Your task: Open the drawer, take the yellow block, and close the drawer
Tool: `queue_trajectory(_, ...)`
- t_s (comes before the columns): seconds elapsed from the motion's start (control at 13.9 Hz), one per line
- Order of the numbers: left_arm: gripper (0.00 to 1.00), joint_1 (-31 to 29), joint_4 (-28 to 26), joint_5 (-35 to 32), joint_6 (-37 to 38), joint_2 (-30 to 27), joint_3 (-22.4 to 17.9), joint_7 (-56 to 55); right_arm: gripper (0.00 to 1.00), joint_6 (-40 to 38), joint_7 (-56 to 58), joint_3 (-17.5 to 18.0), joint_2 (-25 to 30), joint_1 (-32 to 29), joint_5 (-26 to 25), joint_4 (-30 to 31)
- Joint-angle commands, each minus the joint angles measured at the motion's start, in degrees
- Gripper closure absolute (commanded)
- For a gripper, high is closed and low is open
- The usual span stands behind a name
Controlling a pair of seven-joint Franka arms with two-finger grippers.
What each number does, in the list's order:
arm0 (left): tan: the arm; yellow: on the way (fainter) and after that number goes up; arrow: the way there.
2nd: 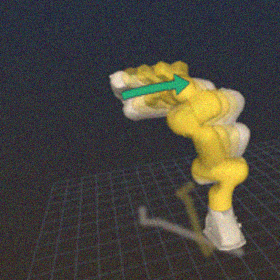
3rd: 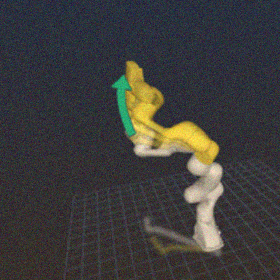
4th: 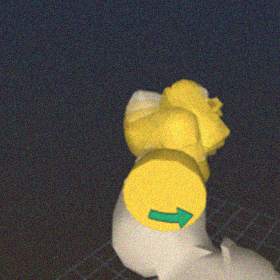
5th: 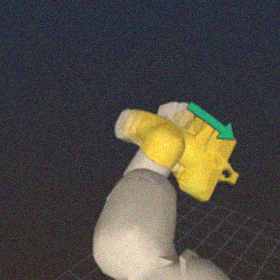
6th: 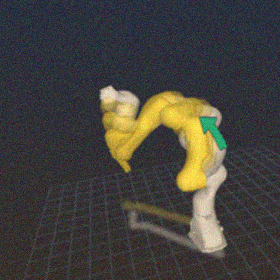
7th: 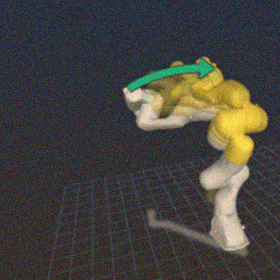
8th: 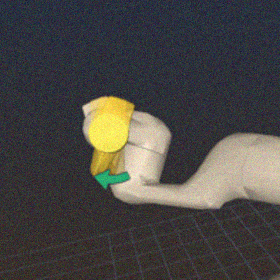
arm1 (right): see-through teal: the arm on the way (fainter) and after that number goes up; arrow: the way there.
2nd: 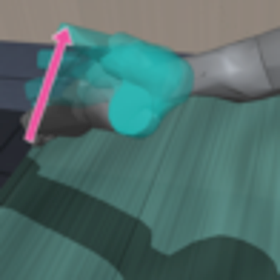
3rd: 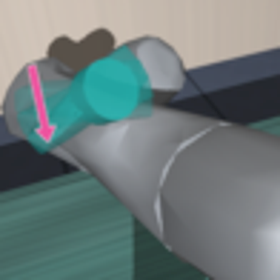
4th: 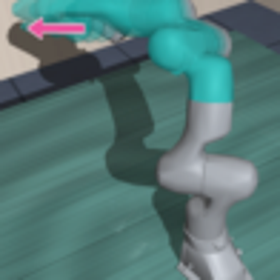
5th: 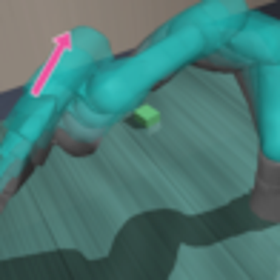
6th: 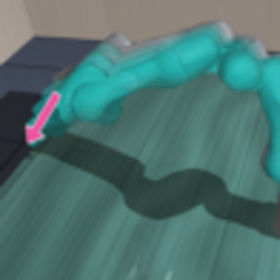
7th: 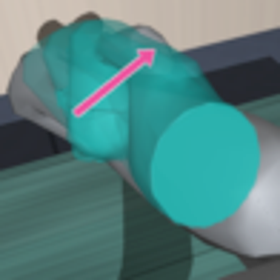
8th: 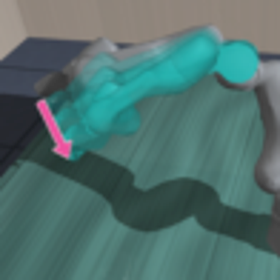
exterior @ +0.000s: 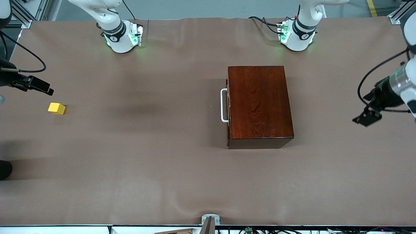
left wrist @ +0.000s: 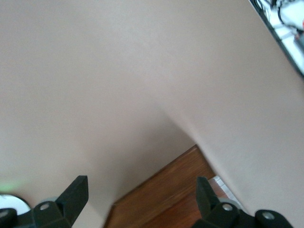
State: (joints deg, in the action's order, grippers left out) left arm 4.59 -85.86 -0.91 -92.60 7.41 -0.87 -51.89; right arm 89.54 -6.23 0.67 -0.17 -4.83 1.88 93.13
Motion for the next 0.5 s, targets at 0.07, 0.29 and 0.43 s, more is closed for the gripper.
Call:
queue_trajectory(0.07,0.00,-2.30,-9.14,1.61,-0.13,-8.46,0.70,20.55,0.00,-0.51,0.16,-5.24,0.70,5.27,0.14,-0.67)
queue_trajectory(0.29,0.00,-1.87,-7.57,1.61,1.28,-8.56,0.70,34.81,0.00,-0.60,0.25,-5.15,0.70,4.92,0.23,-0.67)
queue_trajectory(0.43,0.00,-1.34,-7.04,1.18,1.80,-8.73,1.22,36.51,0.00,-1.21,0.34,-5.15,0.70,4.92,0.23,-0.67)
